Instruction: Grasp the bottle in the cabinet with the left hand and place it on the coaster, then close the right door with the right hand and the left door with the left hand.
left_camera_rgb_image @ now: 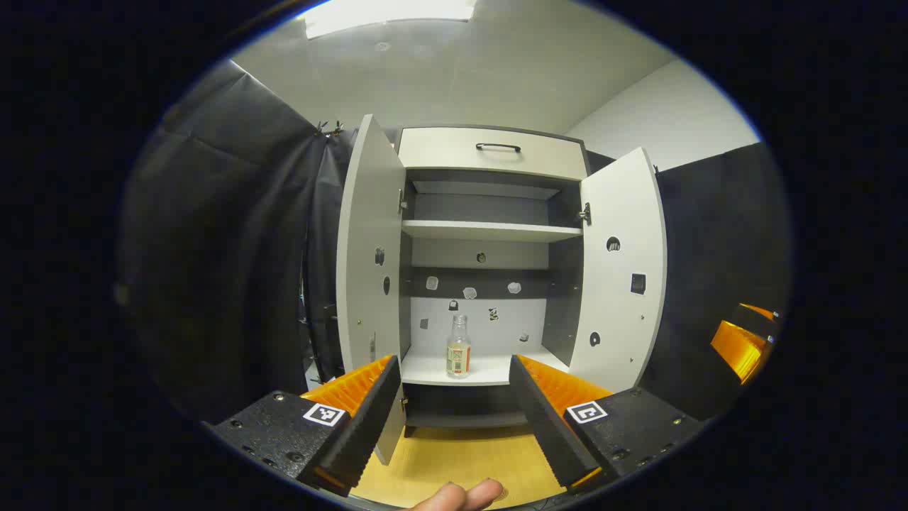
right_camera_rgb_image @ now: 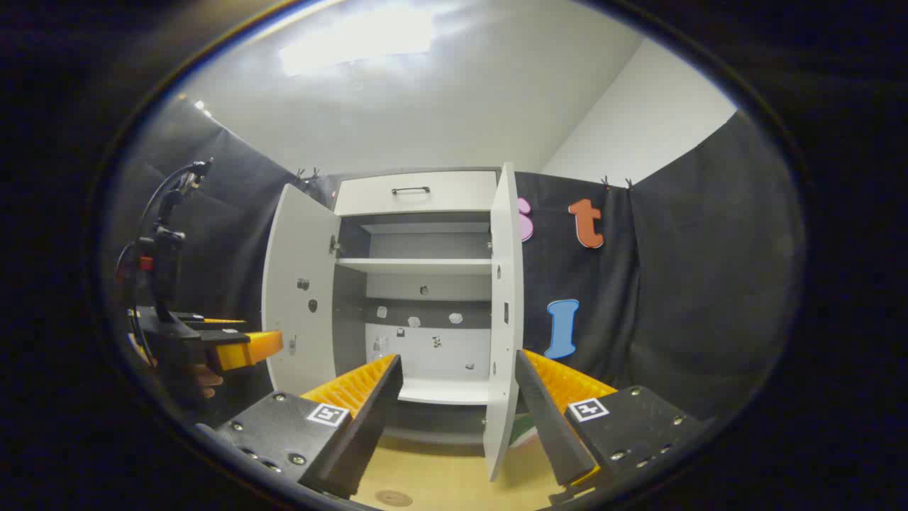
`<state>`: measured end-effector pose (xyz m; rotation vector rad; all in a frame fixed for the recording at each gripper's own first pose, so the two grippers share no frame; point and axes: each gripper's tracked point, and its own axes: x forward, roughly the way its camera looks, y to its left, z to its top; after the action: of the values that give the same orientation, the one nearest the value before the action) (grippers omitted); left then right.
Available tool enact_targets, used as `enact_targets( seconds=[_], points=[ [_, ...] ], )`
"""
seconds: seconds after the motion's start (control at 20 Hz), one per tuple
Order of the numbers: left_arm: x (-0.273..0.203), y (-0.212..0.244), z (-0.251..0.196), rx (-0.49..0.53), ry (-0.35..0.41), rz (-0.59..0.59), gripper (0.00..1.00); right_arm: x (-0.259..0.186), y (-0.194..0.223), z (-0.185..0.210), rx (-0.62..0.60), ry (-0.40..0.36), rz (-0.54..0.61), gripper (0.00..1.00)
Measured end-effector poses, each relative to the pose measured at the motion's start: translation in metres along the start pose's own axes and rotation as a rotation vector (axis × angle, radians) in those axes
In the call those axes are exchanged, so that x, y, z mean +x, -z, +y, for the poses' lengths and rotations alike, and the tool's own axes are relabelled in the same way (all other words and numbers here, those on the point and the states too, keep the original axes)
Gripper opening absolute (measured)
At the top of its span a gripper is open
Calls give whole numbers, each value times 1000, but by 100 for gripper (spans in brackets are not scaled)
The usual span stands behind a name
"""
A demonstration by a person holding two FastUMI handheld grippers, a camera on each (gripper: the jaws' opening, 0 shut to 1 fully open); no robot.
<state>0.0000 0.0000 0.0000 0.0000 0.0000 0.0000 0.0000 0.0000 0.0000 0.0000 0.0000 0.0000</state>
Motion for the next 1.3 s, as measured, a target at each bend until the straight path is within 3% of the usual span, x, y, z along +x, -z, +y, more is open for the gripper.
enact_targets(
  seconds=[0.2, 0.4, 0.65, 0.95, 1.0, 1.05, 1.25, 1.3],
  points=[
    [24, 8, 9, -19, 23, 9, 98, 19, 9, 5, -14, 25, 4, 96],
    [56, 36, 11, -5, 51, 36, 98, 41, 22, 31, -61, -8, -2, 100],
    [109, 61, 24, 34, 39, 45, 99, 78, 35, 55, -71, -25, 4, 97],
    [191, 105, 22, -44, 77, 99, 99, 112, 52, 57, -87, 1, 17, 97],
    [207, 110, 21, -52, 86, 98, 100, 115, 54, 57, -94, 4, 17, 92],
    [221, 118, 18, -54, 96, 98, 99, 119, 57, 56, -103, 7, 15, 97],
    [277, 140, 11, -30, 96, 86, 99, 127, 73, 54, -117, 40, 24, 93],
    [291, 142, 8, -34, 99, 79, 99, 127, 78, 55, -113, 45, 32, 96]
  ],
)
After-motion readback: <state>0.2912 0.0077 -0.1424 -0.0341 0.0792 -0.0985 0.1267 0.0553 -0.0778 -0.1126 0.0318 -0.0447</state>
